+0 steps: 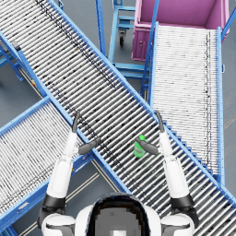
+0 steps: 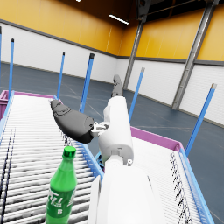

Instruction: Pick up the oil and place it on the left assembly line, put the cola on the right, and keep Sprite still

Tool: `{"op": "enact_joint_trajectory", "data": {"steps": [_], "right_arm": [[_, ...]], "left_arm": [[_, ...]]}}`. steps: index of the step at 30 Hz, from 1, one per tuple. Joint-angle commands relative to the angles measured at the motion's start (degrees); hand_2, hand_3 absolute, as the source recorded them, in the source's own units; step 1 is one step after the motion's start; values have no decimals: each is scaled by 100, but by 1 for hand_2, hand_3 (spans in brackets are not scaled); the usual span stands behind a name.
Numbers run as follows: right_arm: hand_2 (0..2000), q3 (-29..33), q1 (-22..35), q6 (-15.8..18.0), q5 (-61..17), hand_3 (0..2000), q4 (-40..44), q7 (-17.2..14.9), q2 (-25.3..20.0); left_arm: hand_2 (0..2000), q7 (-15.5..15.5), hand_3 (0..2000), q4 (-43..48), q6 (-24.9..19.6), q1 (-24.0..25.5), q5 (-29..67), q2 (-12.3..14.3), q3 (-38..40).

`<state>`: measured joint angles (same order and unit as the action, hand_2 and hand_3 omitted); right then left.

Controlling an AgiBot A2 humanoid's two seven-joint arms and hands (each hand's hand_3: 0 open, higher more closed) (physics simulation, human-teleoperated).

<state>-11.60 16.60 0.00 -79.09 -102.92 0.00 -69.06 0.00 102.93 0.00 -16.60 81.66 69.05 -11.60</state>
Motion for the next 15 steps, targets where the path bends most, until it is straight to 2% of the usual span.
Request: {"op": "enact_joint_trajectory", "data": {"steps": [1, 15], "right_arm": [[0, 0, 0, 0, 0, 0, 0, 0, 0], [0, 0, 0, 0, 0, 0, 0, 0, 0]], "left_arm": [[0, 0, 0, 0, 0, 0, 0, 0, 0], [0, 0, 0, 0, 0, 0, 0, 0, 0]]}}
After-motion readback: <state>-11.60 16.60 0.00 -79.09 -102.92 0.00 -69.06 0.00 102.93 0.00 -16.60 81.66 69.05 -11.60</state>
